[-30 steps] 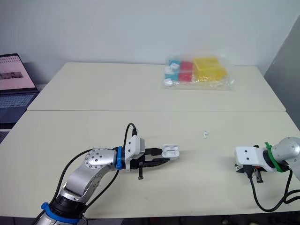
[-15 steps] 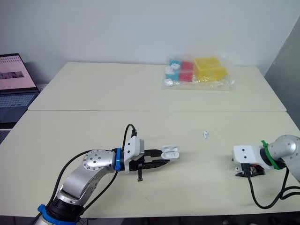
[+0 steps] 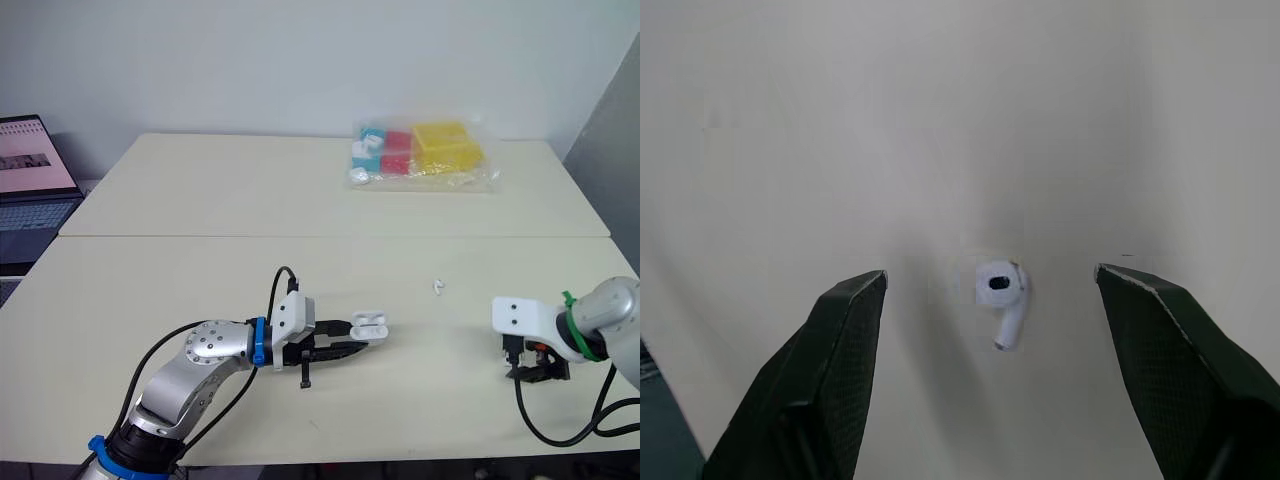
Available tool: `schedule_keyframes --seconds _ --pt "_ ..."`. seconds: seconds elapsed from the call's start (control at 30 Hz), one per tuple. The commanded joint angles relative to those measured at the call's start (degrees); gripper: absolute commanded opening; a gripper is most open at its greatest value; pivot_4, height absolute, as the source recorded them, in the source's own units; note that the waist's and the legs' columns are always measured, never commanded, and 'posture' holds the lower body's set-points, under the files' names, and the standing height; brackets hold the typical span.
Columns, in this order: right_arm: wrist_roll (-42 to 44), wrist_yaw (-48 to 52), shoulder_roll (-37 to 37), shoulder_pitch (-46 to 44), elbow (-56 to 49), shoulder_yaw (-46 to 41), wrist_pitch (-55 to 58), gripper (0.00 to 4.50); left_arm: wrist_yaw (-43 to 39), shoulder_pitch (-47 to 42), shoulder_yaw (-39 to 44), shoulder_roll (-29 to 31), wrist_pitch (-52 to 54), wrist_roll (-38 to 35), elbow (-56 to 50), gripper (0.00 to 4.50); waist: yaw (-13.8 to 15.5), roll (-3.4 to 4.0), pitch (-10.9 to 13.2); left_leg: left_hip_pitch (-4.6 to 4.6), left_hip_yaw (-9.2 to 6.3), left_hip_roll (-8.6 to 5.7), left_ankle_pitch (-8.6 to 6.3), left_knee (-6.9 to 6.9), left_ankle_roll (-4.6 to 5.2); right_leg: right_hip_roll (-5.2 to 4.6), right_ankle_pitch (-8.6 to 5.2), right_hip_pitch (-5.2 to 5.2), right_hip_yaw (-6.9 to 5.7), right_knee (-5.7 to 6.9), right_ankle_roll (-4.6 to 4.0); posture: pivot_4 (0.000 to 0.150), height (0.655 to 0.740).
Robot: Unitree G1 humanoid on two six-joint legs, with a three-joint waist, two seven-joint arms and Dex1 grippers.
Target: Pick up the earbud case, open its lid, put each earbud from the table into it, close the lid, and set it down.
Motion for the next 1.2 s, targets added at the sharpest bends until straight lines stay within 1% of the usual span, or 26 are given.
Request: schedule_keyframes --seconds 0.03,0.33,0.4,0.47,0.6,0.63,0.67,0.8,0.93,1.0,1.07,1.1,1.13,1.17,1.2 --pt "-2.9 -0.4 0.9 -2.8 2.0 2.6 -0.5 3.47 0.6 -0.5 -0.4 -0.4 -1.1 0.1 -1.7 0.8 0.0 0.0 0.0 0.0 0.0 0.0 0.0 0.01 0.0 0.0 0.0 0.0 0.0 0.0 0.0 0.15 0.74" --pt "-4.0 0.8 2.1 -4.3 5.0 4.6 -0.7 3.47 1.1 0.2 -1.0 -0.7 -1.8 0.6 -1.8 0.8 0.0 0.0 0.0 -0.01 0.0 0.0 0.0 0.0 0.0 0.01 0.0 -0.01 -0.01 0.0 0.0 0.15 0.74" --pt "-4.1 0.9 2.3 -4.3 5.1 4.7 -0.7 3.11 1.1 0.5 -1.0 -0.6 -2.0 0.6 -1.9 0.8 0.0 0.0 0.0 -0.01 0.0 0.0 0.0 0.0 0.0 0.01 0.0 -0.01 -0.01 0.0 0.0 0.15 0.74" --pt "-4.1 1.0 2.6 -4.3 5.0 4.7 -0.4 2.6 1.1 0.6 -1.0 -0.6 -2.2 0.7 -1.8 0.8 0.0 0.0 0.0 0.0 0.01 0.0 0.0 0.0 0.0 0.01 0.0 -0.01 -0.02 0.01 0.0 0.15 0.74" --pt "-4.3 1.2 3.0 -4.3 4.9 5.0 -0.1 1.13 1.2 0.4 -1.1 -0.7 -2.6 0.7 -1.5 0.8 0.0 0.0 0.0 -0.01 0.0 0.0 0.0 0.0 0.0 0.01 0.0 0.0 -0.02 0.01 0.0 0.15 0.74" --pt "-4.2 1.3 3.0 -4.3 4.9 5.0 0.0 0.69 1.2 0.4 -1.1 -0.7 -2.7 0.7 -1.4 0.8 0.0 0.0 0.0 -0.01 0.0 0.0 0.0 0.0 0.0 0.01 0.0 0.0 -0.02 0.01 0.0 0.15 0.74" --pt "-4.3 1.3 3.1 -4.3 4.8 5.1 0.1 0.43 1.2 0.4 -1.1 -0.7 -2.8 0.8 -1.3 0.8 0.0 0.0 0.0 -0.01 0.0 0.0 0.0 0.0 0.0 0.01 0.0 0.0 -0.02 0.01 0.0 0.15 0.74" --pt "-3.6 1.6 2.8 -4.1 4.5 4.4 0.0 0.42 1.0 0.3 -1.1 -0.6 -3.2 0.9 -0.7 0.8 0.0 0.0 0.0 -0.01 0.0 0.0 0.0 0.0 0.0 0.01 0.0 0.0 -0.03 0.01 0.0 0.15 0.74" --pt "-1.7 1.8 2.1 -3.6 3.6 1.5 -0.7 0.42 1.0 0.1 -0.9 -0.8 -3.4 0.8 -0.2 0.8 0.0 0.01 0.0 -0.01 0.0 0.01 0.0 0.0 0.0 0.02 0.0 0.0 -0.03 0.01 0.0 0.15 0.74" --pt "2.3 2.1 1.9 -2.2 1.6 -4.3 -0.9 0.42 1.6 -0.3 -0.1 -1.5 -3.4 0.3 0.7 0.8 0.0 0.01 0.0 -0.02 0.0 0.0 0.0 0.0 0.0 0.02 0.0 0.0 -0.03 0.01 0.0 0.15 0.74" --pt "8.7 2.6 3.6 -0.6 -2.5 -13.0 0.7 0.42 2.4 -1.0 0.8 -2.6 -3.5 -0.3 1.7 0.8 0.1 0.01 0.0 -0.02 0.01 0.0 0.0 0.0 0.0 0.02 0.0 0.0 -0.04 0.01 0.0 0.15 0.74" --pt "10.3 2.5 4.0 -0.2 -3.5 -14.9 1.2 0.42 2.5 -1.2 1.1 -2.8 -3.6 -0.4 2.2 0.8 0.1 0.01 0.0 -0.04 -0.01 -0.01 0.0 0.0 0.0 0.02 0.0 0.0 -0.05 0.01 0.0 0.15 0.74" --pt "13.8 1.8 6.5 -0.1 -5.4 -18.2 1.2 0.42 2.8 -1.6 1.5 -3.5 -3.7 -0.8 2.6 0.8 0.0 0.0 0.0 -0.04 -0.01 0.0 0.0 0.01 0.0 0.02 0.0 0.01 -0.04 0.01 0.0 0.15 0.74" --pt "17.8 0.3 9.4 -0.4 -7.7 -21.5 4.1 0.42 3.4 -2.0 1.8 -4.2 -3.3 -1.1 2.7 0.8 0.0 -0.11 0.0 -0.03 -0.01 0.0 0.0 0.01 0.0 0.03 0.0 0.02 -0.05 0.01 0.0 0.15 0.74" --pt "22.2 -1.9 13.5 -0.9 -10.2 -25.0 5.3 0.42 4.0 -2.5 2.2 -4.9 -3.1 -1.5 2.9 0.8 0.0 -0.14 0.0 -0.01 -0.01 0.02 0.0 0.02 0.0 0.06 0.01 0.06 -0.1 0.01 0.0 0.15 0.74"
